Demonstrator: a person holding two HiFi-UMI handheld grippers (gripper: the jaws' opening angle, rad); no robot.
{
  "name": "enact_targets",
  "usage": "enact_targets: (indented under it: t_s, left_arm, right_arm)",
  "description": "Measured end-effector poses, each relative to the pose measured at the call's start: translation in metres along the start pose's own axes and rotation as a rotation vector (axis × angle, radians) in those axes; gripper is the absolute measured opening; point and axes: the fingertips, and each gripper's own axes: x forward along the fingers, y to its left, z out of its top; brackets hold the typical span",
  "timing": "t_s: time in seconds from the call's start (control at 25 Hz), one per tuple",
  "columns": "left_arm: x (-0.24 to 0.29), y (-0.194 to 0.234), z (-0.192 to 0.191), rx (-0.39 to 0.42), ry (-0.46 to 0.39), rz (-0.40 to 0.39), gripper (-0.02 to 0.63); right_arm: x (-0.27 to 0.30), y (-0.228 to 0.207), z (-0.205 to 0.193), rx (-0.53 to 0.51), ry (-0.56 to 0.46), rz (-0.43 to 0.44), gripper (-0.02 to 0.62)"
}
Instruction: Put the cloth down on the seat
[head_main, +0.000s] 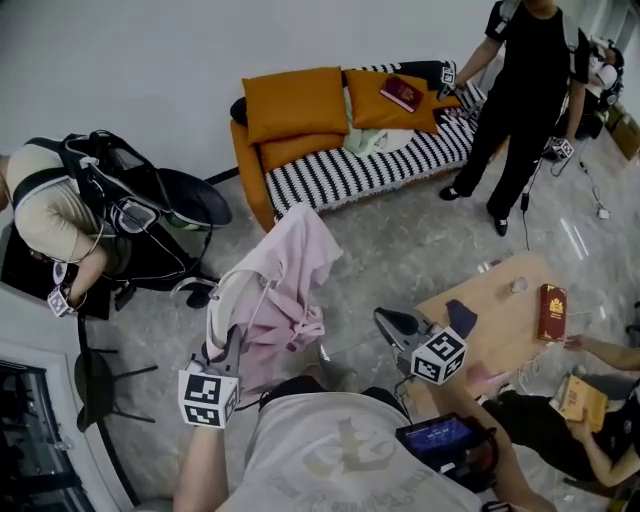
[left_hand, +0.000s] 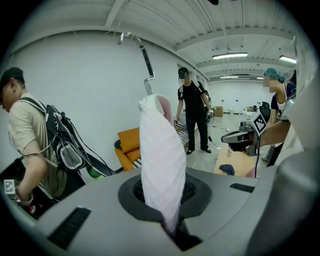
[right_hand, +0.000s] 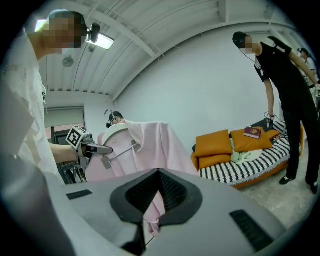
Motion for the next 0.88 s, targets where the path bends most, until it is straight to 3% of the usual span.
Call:
enact_targets:
  t_s: [0.2, 0.52, 0.68, 0.88]
  left_arm:
    - [0.027, 0.022, 0.004, -0.005, 0.009, -0.044, 0.018]
    - [0.059, 0.033, -0.034, 0.029, -0.033, -0.075, 0.018]
    - [0.096, 0.048, -0.014, 0.023, -0.030, -0.088, 0.018]
    - [0.113, 0.091, 0.010, 0.042, -0.038, -0.118, 0.018]
  right_arm:
    - [0.024, -0.008, 0.011, 0.000, 0.028, -0.034, 0.015]
    - [0.048, -0.015, -0.012, -0.067, 0.035, -0.083, 0.015]
    - [0.077, -0.050, 0.014, -0.081, 0.055, -0.095, 0.015]
    - [0.125, -0.056, 0.052, -0.112, 0.072, -0.105, 0.015]
